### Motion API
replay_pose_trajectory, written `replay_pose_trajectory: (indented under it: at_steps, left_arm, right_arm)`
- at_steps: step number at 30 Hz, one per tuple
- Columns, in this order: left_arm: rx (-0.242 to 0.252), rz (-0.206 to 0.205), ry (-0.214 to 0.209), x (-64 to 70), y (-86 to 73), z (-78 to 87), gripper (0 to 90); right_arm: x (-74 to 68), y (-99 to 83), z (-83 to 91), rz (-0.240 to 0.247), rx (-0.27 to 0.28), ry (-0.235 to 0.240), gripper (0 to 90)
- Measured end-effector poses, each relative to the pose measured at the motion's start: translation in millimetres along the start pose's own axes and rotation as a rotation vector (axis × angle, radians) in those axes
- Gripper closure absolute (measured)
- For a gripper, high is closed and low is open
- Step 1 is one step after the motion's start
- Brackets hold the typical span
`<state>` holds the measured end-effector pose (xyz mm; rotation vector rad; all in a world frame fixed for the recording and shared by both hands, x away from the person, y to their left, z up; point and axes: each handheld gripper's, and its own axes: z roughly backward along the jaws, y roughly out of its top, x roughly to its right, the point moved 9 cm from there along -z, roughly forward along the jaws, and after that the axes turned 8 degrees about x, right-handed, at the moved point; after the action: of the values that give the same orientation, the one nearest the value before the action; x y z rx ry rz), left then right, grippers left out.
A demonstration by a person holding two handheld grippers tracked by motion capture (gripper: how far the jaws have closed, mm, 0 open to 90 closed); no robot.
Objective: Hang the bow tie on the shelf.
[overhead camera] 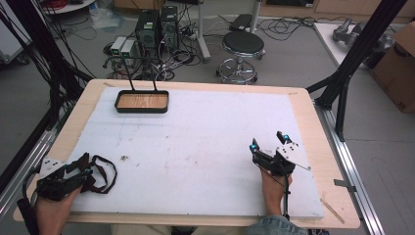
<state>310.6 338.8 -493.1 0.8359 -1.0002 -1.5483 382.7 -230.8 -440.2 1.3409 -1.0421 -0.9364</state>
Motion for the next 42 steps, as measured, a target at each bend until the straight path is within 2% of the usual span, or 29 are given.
replay_pose_trajectory:
  at_steps: [17,24,29,33,39,42]
  left_arm:
    - [-0.029,-0.001,0.011,-0.1,-3.1,-1.2,65.2]
    - [-0.027,0.002,0.015,-0.6,-3.3,-1.2,72.0]
    - [0.014,0.004,-0.001,0.8,0.2,0.2,73.8]
    - [0.064,0.0,-0.031,7.1,8.9,0.4,74.1]
    - [0.156,-0.025,-0.079,18.0,31.4,2.5,74.2]
    - [0.195,-0.016,-0.091,18.1,46.2,-0.4,74.2]
  right_arm:
    - [0.0,-0.1,-0.1,0.001,0.0,0.001,10.7]
    - [0.3,-0.2,-0.2,0.002,0.0,0.001,10.7]
    - [1.5,0.1,-0.7,0.01,0.004,-0.001,10.6]
    - [1.5,0.1,-0.5,0.01,0.003,-0.001,10.6]
    - [-0.9,-0.4,-0.1,0.018,-0.006,-0.001,10.7]
    - [-1.0,-0.3,-0.1,0.022,-0.004,0.0,10.7]
